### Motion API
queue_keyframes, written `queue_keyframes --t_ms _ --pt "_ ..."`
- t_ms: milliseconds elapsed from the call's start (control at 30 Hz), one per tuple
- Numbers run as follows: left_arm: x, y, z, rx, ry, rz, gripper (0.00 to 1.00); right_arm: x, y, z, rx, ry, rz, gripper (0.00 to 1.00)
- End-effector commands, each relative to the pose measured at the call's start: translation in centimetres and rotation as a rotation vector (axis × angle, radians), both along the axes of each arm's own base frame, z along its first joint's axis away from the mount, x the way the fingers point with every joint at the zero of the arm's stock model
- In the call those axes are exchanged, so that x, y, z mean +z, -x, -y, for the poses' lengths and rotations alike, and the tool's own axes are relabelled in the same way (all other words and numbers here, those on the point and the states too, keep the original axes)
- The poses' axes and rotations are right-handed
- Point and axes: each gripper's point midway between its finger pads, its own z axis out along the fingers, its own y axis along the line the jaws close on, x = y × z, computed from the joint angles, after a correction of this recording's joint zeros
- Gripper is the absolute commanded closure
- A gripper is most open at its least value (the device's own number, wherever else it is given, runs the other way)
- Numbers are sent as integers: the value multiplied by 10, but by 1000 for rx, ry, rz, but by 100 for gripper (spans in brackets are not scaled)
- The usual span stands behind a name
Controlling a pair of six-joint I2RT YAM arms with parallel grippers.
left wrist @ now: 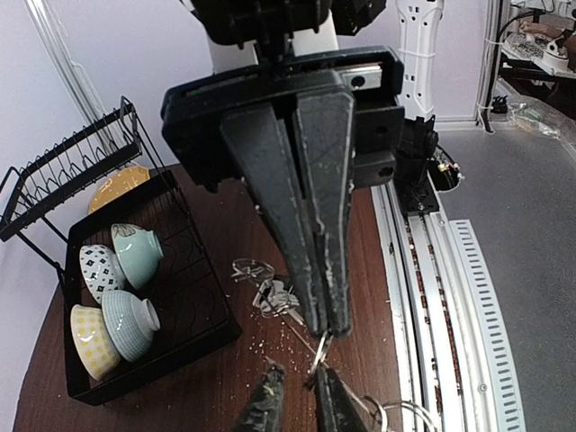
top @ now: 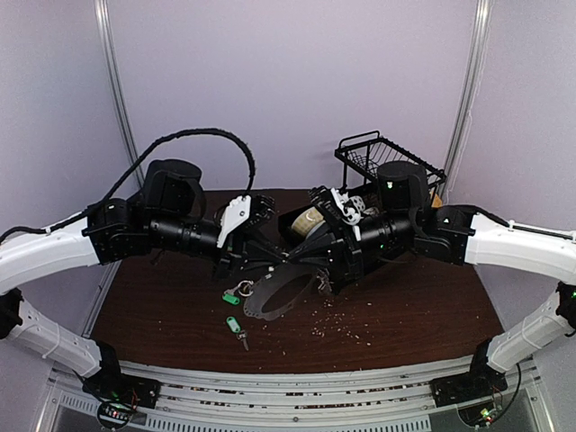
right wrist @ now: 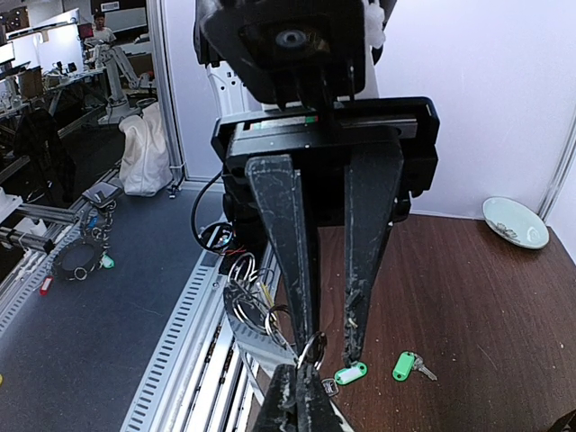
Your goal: Put the keys on the keyring
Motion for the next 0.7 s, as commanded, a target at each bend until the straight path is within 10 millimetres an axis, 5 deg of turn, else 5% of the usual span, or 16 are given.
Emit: queue_keyframes --t_ms 0,100,300,367,500,667 --pt "12 -5 2 7 36 38 88 26 5 1 14 -65 50 100" --pt "14 -4 3 -2 51 40 99 26 5 0 17 -64 44 100" --pt "18 0 4 -17 72 46 100 25 4 0 11 -61 46 100" --pt "20 -1 4 -11 87 46 88 25 3 0 6 -60 49 100" --pt "21 -1 5 -14 89 39 87 24 3 0 4 -59 51 100" --pt "17 1 5 -21 83 31 100 26 2 0 0 -63 55 100"
